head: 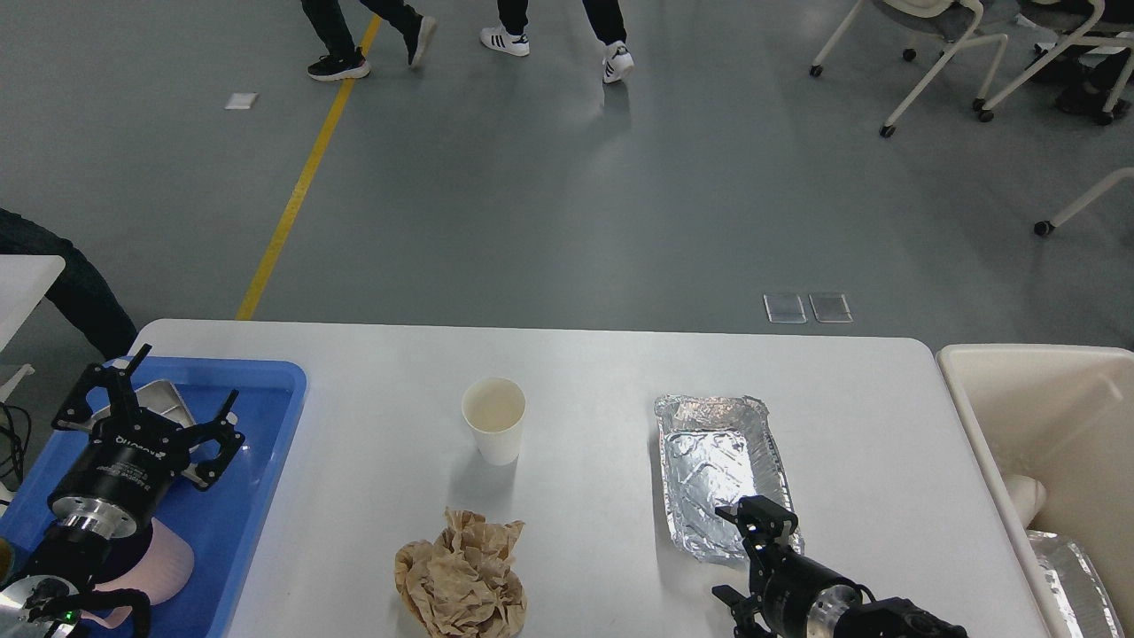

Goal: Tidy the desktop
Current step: 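Grasp the foil tray edge with the right gripper and lift it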

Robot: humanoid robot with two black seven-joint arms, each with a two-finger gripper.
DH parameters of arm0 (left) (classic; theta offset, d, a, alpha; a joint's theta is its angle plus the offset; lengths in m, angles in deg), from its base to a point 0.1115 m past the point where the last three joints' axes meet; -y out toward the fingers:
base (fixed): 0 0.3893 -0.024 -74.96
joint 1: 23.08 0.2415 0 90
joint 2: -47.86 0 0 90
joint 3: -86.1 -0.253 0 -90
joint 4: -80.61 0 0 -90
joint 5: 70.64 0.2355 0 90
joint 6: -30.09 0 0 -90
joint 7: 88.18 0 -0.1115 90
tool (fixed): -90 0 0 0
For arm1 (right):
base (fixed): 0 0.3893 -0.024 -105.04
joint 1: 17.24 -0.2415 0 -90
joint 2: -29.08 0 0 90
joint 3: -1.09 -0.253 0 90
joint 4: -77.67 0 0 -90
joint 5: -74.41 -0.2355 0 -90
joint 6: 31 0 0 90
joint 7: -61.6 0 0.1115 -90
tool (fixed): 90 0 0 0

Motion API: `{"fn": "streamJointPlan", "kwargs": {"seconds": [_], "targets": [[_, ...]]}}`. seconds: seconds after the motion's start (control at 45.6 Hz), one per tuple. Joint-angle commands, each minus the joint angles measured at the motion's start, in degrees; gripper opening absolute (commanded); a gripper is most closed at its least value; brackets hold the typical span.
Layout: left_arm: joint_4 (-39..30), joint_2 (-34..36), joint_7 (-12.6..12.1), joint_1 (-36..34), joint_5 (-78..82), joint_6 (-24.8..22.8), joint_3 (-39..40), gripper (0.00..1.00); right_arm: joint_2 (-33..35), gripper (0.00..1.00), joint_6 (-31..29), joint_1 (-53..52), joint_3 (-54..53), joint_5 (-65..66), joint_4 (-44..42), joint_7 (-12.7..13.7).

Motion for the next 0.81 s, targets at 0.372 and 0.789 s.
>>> {"fn": "streamJointPlan", "kwargs": {"seconds": [0.372,0.789], "targets": [[0.1,0.3,0.0,0.1,0.0,-0.1,0.1,0.97,-2.2,0.13,3.8,-5.0,6.7,0.1,-4.5,-0.8],[0.4,0.3,0.0,0.1,0.0,-0.2,0.1,0.97,-1.3,0.00,3.6,-5.0,6.9,0.9,-2.9,-0.8]]}}
